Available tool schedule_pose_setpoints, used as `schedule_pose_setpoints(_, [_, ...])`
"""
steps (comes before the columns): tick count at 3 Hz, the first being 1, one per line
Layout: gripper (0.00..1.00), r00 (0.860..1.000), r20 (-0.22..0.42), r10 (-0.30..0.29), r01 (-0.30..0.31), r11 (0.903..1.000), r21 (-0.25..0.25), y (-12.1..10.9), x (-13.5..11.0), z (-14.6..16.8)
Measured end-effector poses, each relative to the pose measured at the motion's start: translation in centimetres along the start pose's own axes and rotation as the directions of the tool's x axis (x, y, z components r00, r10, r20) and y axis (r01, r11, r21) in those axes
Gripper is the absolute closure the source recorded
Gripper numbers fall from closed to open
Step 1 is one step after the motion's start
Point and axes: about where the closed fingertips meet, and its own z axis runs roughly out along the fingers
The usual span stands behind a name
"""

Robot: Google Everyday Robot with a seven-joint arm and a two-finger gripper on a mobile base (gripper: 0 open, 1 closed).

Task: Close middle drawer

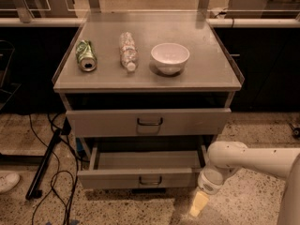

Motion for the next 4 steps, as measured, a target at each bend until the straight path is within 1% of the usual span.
schedule_pose_setpoints(1, [0.0,1.0,0.0,0.0,0.0,1.0,0.0,0.0,0.0,0.0])
schedule_pose_setpoints(2, [0.26,1.0,0.0,0.0,0.0,1.0,0.0,0.0,0.0,0.0])
schedule_pose_setpoints(3, [0.5,1.0,0.0,0.0,0.0,1.0,0.0,0.0,0.0,0.0])
schedule_pose_setpoints(4, [0.73,1.0,0.005,0.017,-0.017,0.9998,0.015,-0.42,-0.41,0.06])
